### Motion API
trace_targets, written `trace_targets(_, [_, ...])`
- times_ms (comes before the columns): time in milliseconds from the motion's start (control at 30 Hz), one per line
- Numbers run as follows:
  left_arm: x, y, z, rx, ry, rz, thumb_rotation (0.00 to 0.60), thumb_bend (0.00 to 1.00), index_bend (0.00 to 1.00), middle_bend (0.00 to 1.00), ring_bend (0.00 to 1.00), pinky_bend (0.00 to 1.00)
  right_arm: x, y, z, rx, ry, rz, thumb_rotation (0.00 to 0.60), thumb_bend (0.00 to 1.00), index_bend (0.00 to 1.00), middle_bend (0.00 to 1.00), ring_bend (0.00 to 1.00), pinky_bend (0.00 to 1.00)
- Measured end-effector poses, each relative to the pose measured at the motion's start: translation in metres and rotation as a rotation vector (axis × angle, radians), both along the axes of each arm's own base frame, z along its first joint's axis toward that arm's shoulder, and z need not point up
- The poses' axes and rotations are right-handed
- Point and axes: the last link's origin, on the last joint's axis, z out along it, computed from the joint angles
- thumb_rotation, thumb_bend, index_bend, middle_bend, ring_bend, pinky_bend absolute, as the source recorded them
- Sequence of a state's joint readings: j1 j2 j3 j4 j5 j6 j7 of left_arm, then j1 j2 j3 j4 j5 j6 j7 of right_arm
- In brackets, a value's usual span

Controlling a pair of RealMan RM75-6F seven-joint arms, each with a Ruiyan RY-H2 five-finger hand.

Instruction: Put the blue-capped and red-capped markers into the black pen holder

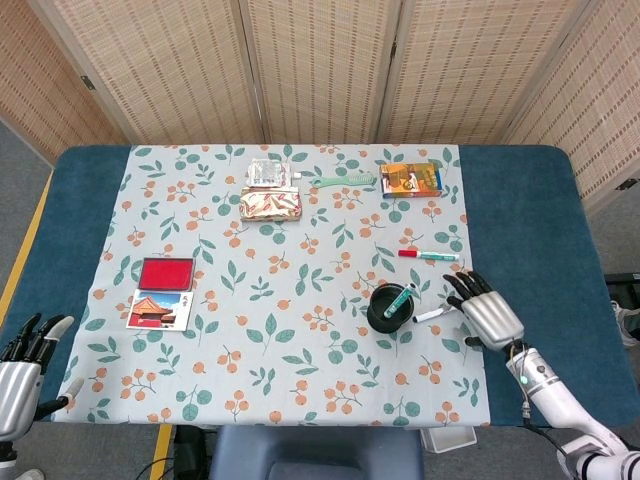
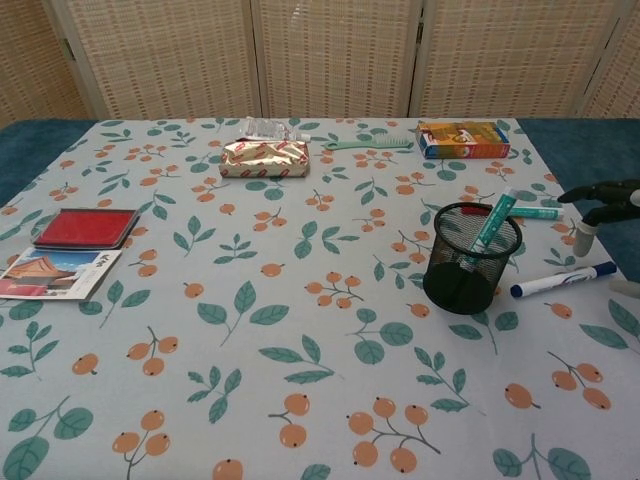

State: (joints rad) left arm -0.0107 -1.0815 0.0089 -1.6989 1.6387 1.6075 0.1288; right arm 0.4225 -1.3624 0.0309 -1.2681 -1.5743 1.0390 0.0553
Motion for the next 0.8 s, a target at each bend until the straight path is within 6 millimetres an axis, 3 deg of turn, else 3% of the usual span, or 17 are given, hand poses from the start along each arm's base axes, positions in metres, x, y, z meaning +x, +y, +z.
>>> trace_targets(800, [0.002, -0.003, 0.003, 0.013, -0.011, -0.023, 0.600, 0.27, 0.11, 0.17, 0.03, 0.26, 0.011, -0.026, -0.032, 0.038, 0.033, -0.037, 0.600, 0.32, 0.42, 0.06, 0.00, 0.00])
